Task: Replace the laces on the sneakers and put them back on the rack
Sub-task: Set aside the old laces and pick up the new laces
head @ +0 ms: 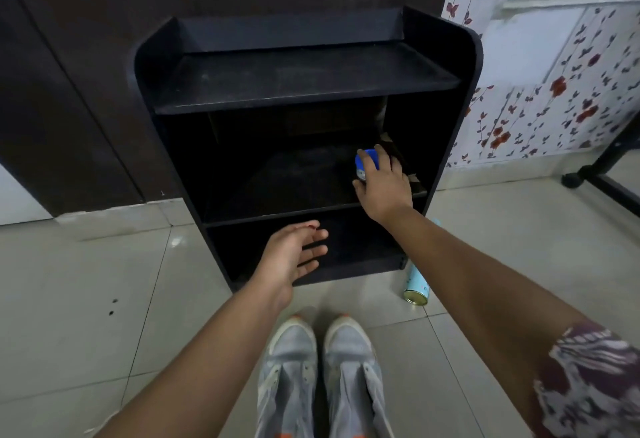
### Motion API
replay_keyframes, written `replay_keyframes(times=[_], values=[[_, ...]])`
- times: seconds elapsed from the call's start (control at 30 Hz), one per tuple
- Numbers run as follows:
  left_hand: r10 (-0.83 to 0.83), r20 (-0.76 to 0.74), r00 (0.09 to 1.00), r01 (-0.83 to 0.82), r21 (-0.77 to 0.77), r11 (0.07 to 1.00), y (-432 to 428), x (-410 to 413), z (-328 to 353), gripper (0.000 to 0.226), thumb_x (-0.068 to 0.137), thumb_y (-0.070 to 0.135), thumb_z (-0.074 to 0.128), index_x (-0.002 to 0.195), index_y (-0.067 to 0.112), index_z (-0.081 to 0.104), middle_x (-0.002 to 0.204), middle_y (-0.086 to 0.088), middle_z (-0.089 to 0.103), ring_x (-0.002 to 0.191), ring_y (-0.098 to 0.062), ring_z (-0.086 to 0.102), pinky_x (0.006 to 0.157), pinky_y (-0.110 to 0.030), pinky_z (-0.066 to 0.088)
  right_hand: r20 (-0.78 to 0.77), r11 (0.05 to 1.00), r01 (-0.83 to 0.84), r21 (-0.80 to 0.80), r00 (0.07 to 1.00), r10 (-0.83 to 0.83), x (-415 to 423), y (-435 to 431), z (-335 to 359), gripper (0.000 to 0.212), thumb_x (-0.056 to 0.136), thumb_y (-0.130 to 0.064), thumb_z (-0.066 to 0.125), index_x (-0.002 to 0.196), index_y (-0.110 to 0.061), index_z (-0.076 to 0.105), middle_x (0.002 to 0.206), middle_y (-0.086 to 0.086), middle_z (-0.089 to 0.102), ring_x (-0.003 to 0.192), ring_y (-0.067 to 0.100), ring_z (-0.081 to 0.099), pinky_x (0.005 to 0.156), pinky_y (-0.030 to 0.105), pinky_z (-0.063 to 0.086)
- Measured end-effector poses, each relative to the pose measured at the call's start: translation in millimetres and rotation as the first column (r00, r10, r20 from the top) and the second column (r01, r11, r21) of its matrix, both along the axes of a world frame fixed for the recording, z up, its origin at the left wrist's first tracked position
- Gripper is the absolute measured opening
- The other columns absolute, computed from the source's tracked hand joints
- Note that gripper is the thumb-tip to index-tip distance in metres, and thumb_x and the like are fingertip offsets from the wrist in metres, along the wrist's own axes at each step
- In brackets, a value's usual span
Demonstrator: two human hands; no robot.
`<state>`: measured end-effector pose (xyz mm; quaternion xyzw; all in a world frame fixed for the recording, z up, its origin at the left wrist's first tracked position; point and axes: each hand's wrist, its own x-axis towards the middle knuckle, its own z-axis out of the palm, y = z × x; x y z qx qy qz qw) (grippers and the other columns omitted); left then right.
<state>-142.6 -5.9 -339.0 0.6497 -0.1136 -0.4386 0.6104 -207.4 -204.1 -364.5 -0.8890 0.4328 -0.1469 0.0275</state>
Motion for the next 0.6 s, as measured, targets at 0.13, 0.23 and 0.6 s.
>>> replay_keyframes(times=[0.13,0.23,0.6], values=[[-0.006,0.022,1.0,0.006,0.007,1.0,1.4,-0.3,-1.6,0.018,0.098,0.017,0.047,0.106,0.02,0.063,0.092,0.004,0.071,0.084,-0.012,0.065,0.074,-0.026,0.049,0.144,0.998,-0.049,-0.049,0.988,0.055,-10.6,7.9,-6.4,0.052,0.097,-0.022,0.048,0.146,-0.024,0.032,0.154,0.01,0.021,0.124,0.034,0.038,0.094,0.043,0.048],[-0.009,0.035,0.999,0.008,0.016,1.0,7.6,-8.0,-4.8,0.019,0.099,0.018,0.047,0.111,0.019,0.062,0.096,0.004,0.07,0.085,-0.012,0.065,0.074,-0.026,0.049,0.33,0.996,-0.089,-0.007,0.94,0.086,-25.9,30.5,-8.8,0.046,0.095,-0.021,0.054,0.139,-0.022,0.042,0.147,0.006,0.031,0.122,0.03,0.038,0.093,0.036,0.047],[-0.204,-0.335,0.92,0.175,-0.116,0.978,78.4,-85.3,-35.3,0.055,0.099,0.055,0.024,0.115,0.022,0.066,0.111,-0.006,0.071,0.107,-0.021,0.065,0.092,-0.039,0.05,0.792,0.799,-0.458,0.389,0.61,-0.036,-127.1,224.6,-30.8,0.032,0.092,-0.028,0.06,0.123,-0.028,0.054,0.123,-0.011,0.053,0.117,0.006,0.052,0.093,0.015,0.043]])
